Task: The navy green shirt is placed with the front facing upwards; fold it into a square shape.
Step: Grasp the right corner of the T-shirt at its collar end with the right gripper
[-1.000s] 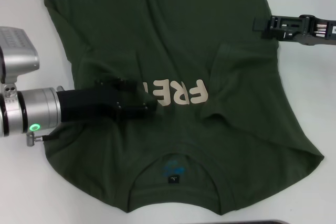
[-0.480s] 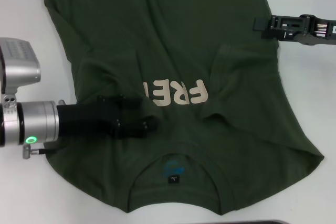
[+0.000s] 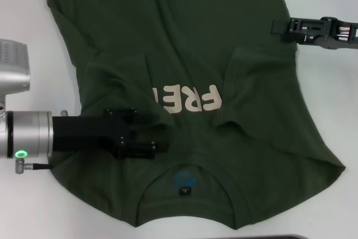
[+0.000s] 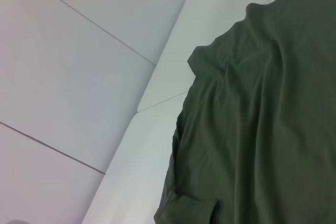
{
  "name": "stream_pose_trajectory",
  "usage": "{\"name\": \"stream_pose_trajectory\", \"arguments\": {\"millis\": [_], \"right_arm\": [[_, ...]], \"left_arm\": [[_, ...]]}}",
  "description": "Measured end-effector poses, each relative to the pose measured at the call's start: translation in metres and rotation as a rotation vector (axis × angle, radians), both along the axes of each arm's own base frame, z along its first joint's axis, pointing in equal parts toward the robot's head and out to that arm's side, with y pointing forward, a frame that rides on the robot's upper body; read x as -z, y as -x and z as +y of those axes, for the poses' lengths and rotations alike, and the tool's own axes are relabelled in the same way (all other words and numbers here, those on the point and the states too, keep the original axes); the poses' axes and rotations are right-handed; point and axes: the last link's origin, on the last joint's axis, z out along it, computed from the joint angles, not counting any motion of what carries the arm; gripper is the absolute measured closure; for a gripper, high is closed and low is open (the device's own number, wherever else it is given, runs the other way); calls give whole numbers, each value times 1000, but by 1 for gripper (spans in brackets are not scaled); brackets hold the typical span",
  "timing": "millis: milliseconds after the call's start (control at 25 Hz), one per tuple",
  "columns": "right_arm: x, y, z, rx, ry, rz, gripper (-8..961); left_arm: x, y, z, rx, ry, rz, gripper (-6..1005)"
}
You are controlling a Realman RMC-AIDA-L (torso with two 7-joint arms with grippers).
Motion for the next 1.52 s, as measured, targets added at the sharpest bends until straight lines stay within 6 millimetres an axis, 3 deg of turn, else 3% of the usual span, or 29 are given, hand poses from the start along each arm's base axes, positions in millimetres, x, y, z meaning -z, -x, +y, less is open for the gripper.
{"name": "stream_pose_trajectory", "arguments": {"millis": [360, 720, 960, 1280, 1520], "right_arm": [[1, -3, -1, -1, -13, -12, 164], [1, -12, -12, -41, -18, -43, 164], [-13, -28, -43, -41, 60, -21, 164], [-34, -68, -98, 131, 205, -58, 170], [-39, -90, -129, 246, 273, -91, 177]], "left_arm": [[-13, -15, 0, 33, -16, -119, 112], [-29, -6, 7, -80, -151, -198, 112], [-36, 1, 3, -113, -179, -225, 112], [-38, 1, 6, -122, -200, -231, 111], [-38, 2, 7, -131, -210, -230, 111]]}}
